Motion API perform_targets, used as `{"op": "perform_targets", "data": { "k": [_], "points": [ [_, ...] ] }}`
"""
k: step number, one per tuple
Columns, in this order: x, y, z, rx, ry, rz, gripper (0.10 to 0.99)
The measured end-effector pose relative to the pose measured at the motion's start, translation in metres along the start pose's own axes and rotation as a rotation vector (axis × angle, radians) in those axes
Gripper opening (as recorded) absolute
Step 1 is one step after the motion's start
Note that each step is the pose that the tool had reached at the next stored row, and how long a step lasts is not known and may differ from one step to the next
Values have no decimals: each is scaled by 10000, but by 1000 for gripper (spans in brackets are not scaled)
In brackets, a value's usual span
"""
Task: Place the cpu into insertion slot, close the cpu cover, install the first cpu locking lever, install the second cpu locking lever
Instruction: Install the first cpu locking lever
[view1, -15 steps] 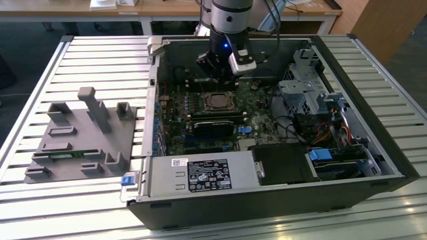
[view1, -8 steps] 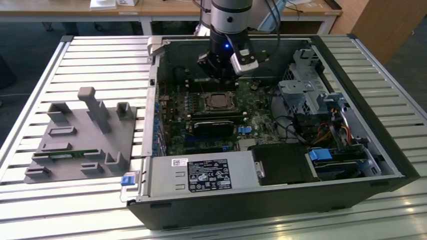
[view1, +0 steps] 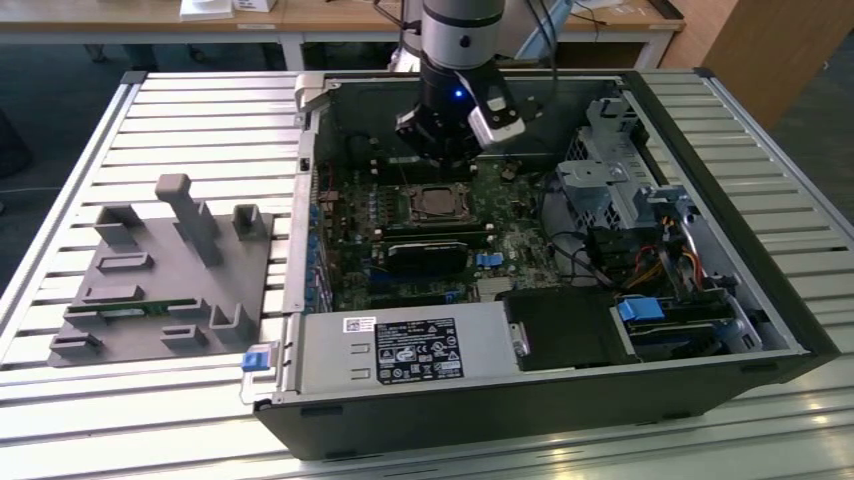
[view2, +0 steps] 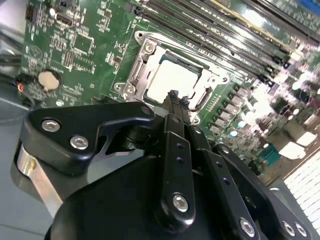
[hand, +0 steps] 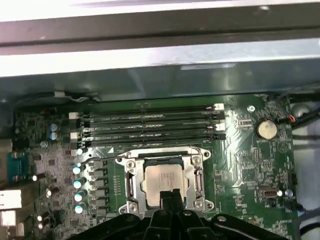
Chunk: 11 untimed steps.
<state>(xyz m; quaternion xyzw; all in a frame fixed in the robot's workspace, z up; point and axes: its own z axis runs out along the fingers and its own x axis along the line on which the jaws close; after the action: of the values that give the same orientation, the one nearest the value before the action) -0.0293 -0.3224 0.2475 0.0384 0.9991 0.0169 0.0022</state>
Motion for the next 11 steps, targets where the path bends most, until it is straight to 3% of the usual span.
{"op": "perform_targets", "data": {
  "k": [1,3,7,11],
  "points": [
    [6,-1,1,-14,-2,-51,106],
    [111,-9,4,-67,-57,-61,106],
    [291,-23,4,-164,-86,-59,106],
    [400,-31,3,-169,-97,-59,106]
  ]
}}
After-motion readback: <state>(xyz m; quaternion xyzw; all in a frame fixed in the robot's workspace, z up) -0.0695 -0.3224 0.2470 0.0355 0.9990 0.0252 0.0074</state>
